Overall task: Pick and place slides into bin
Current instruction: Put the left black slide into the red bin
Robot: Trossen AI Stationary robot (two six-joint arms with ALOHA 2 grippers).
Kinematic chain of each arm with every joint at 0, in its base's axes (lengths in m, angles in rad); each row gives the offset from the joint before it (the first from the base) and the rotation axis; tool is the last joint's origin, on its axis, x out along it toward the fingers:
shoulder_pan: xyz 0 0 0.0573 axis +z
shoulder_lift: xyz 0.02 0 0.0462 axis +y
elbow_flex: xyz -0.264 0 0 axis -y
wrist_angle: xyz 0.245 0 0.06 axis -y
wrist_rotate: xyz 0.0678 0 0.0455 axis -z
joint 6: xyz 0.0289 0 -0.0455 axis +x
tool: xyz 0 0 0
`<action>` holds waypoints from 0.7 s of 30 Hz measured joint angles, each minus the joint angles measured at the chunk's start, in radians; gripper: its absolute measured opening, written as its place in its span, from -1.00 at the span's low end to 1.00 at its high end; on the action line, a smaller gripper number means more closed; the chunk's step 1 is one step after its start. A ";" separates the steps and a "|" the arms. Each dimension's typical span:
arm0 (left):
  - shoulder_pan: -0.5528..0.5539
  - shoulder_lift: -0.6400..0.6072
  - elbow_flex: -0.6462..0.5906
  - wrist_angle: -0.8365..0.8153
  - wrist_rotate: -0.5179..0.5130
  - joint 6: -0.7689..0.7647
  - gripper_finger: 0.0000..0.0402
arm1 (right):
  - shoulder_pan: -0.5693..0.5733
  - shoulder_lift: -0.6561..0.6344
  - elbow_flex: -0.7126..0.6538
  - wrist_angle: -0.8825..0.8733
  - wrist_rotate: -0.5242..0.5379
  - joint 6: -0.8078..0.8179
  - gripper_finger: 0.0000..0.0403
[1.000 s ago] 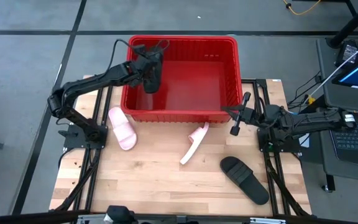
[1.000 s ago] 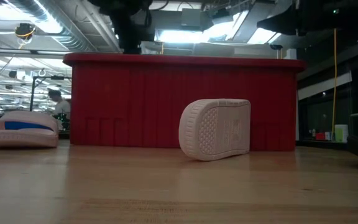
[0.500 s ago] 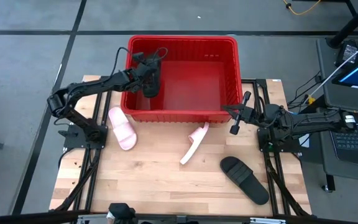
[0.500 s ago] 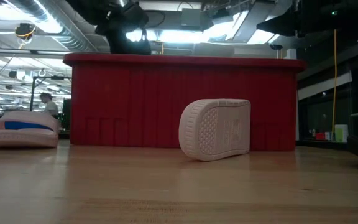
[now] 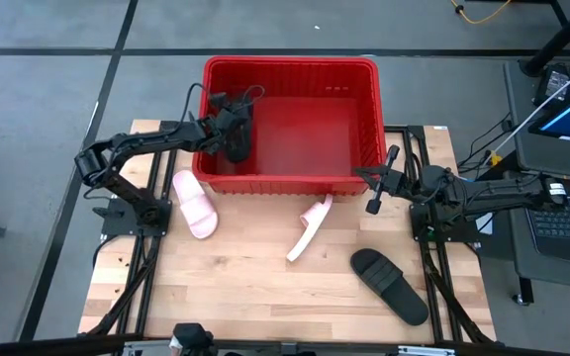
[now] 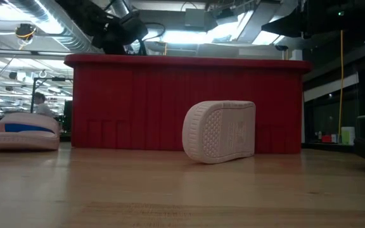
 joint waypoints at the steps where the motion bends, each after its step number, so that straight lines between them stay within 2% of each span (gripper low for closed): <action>1: 0.000 0.000 -0.010 0.004 0.000 0.001 -0.98 | 0.000 0.000 0.000 0.000 0.000 0.000 -0.97; 10: 0.000 0.000 -0.071 0.053 0.000 -0.002 -0.98 | 0.000 0.000 0.000 0.000 0.000 0.000 -0.97; 21: 0.001 0.004 -0.074 0.048 0.015 -0.031 -0.98 | 0.000 0.000 0.000 0.000 0.000 -0.001 -0.97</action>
